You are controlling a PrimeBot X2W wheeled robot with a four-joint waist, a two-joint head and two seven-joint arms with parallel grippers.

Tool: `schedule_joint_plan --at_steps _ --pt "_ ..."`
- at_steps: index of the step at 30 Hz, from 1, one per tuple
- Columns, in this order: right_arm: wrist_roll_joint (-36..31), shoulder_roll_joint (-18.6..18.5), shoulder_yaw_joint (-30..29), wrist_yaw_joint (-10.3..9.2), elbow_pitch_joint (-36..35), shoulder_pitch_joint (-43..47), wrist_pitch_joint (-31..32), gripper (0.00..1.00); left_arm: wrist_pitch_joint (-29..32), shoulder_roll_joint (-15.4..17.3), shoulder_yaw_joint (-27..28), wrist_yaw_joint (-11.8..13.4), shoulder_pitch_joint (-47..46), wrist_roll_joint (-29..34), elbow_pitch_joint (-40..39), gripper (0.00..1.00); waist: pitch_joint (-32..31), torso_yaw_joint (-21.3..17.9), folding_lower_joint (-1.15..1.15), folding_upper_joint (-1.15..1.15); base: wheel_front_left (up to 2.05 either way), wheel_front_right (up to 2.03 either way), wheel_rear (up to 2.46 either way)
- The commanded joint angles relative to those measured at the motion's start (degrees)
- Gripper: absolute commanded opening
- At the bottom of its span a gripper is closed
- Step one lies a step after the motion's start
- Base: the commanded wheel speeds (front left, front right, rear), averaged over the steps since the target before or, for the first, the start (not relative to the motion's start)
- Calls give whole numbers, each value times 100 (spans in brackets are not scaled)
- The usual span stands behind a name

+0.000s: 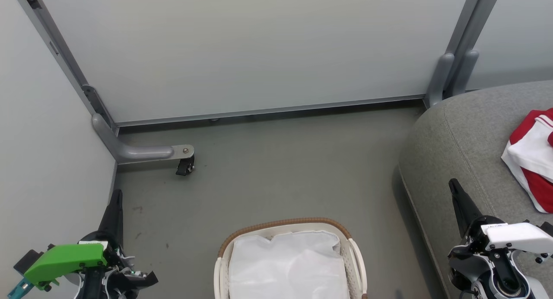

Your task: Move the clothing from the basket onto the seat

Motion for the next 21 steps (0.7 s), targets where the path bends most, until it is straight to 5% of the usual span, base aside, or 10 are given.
schedule_joint_plan --at_steps 1,21 --pt "20 -34 -8 -2 -21 61 8 0 17 38 13 -20 -51 -17 -7 0 0 0 0 0 0 0 0" --pt "22 -34 -8 -2 -21 61 8 0 17 38 12 -20 -51 -17 -8 0 0 0 0 0 0 0 0"
